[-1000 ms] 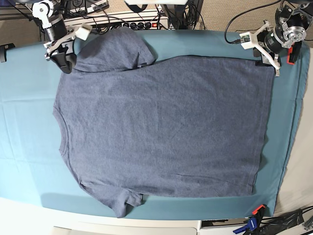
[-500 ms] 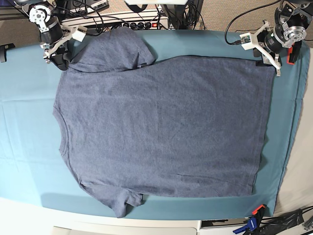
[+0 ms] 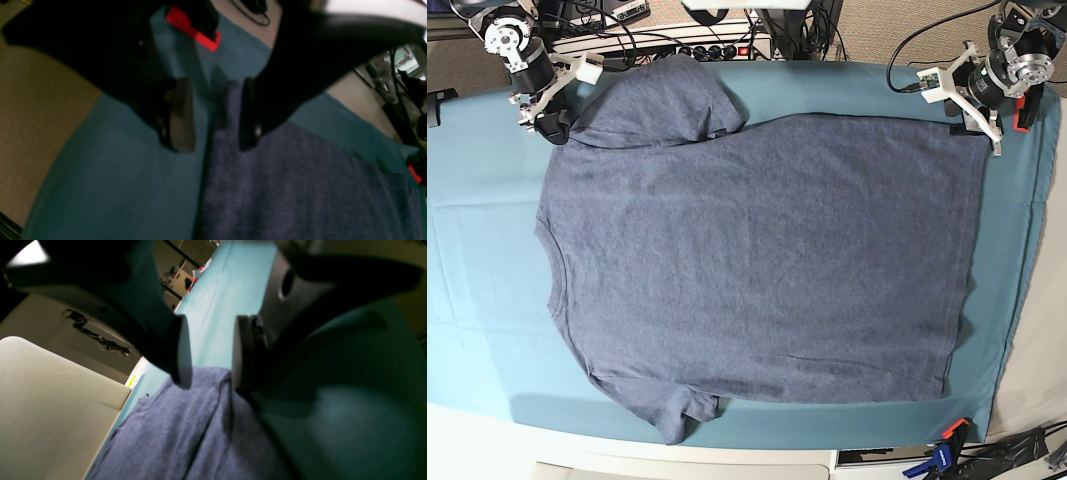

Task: Fold the T-shirt properly
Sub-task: 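Pinch the shoulder edge with the right gripper, hem corner with left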

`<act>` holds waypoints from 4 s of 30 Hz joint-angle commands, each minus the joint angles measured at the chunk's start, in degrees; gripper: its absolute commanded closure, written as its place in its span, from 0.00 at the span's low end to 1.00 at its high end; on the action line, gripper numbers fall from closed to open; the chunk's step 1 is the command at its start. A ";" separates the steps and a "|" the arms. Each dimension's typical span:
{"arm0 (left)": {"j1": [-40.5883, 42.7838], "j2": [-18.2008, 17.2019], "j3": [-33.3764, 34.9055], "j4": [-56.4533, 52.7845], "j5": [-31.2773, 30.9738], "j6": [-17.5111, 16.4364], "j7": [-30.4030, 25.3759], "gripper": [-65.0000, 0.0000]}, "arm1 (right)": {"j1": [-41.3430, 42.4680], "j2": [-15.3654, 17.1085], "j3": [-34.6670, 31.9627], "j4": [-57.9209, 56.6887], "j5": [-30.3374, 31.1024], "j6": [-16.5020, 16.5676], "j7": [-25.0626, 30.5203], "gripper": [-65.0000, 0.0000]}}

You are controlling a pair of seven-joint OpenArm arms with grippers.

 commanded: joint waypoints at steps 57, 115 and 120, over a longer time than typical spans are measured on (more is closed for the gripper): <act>-0.24 0.00 -0.17 0.37 -1.46 1.88 0.11 0.62 | -0.52 -5.53 -13.57 9.90 -1.97 9.88 -7.37 0.65; -0.79 -0.02 -0.17 -0.22 0.11 6.12 1.70 0.58 | -4.70 -4.74 -13.57 13.44 -2.89 8.52 -7.89 1.00; -2.73 -0.04 -0.17 -4.02 0.09 6.10 1.60 0.58 | -4.70 -4.74 -13.57 13.44 -2.89 8.52 -8.00 1.00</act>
